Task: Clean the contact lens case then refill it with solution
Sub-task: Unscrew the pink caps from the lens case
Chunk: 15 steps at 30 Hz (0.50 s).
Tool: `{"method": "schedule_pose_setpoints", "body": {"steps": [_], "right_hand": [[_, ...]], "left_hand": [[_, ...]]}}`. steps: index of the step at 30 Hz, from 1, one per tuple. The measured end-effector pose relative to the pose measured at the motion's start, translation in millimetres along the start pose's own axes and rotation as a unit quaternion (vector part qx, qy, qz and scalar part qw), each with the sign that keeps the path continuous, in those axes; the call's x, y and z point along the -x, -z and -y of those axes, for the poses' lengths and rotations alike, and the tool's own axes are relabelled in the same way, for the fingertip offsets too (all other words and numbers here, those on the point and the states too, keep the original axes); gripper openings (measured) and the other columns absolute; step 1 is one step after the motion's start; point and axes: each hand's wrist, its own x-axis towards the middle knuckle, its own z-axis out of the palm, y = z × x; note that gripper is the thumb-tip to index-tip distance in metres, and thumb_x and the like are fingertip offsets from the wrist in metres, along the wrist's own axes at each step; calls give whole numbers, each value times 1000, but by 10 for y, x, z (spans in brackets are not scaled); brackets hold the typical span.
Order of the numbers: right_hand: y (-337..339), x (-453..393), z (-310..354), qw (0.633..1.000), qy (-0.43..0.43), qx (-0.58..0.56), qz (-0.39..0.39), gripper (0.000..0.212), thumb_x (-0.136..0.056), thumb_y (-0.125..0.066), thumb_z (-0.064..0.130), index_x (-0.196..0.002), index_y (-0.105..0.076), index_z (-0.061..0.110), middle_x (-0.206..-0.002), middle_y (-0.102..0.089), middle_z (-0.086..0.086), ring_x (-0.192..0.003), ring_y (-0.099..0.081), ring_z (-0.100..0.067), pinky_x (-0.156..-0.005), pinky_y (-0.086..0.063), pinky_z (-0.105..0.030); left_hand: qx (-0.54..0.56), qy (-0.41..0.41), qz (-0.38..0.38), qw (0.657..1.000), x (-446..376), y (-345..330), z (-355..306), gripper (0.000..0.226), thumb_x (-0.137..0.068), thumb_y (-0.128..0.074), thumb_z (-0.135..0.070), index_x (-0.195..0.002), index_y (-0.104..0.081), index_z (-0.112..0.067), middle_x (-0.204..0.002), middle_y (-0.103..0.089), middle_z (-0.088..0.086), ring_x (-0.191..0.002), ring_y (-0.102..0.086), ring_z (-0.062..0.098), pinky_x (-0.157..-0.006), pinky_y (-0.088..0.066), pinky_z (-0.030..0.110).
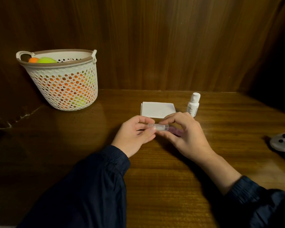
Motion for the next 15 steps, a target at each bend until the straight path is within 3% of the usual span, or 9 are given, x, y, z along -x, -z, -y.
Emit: {"method": "schedule_pose_setpoints", "body": {"steps": [8, 11, 15], "right_hand": [[-12, -5, -18, 1000, 6, 23, 0, 23, -85, -83, 40, -103, -72, 31, -105, -71, 17, -103, -60, -14, -81, -44, -5], [-17, -7, -6, 1000, 7, 29, 6, 23, -85, -79, 48, -106, -69, 43, -106, -66, 25, -104, -57, -8, -84, -43, -2], [-67, -13, -98, 996, -38, 72, 32, 36, -87, -79, 49, -116, -59, 58, -116, -56, 35, -112, -45, 2, -84, -44, -6]], "left_hand": [[-42, -17, 1, 999, 11, -2, -7, 29, -91, -80, -10, -118, -70, -14, -119, -77, 5, -112, -76, 16, -94, -63, 35], [-131, -44, -16, 990, 30, -11, -28, 33, -86, -86, -21, -115, -70, -23, -115, -77, -8, -107, -74, 3, -93, -62, 28], [-233, -64, -90, 966, 20, 27, -28, 24, -88, -83, -30, -108, -71, -36, -109, -72, -20, -104, -66, -2, -86, -54, 24]]}}
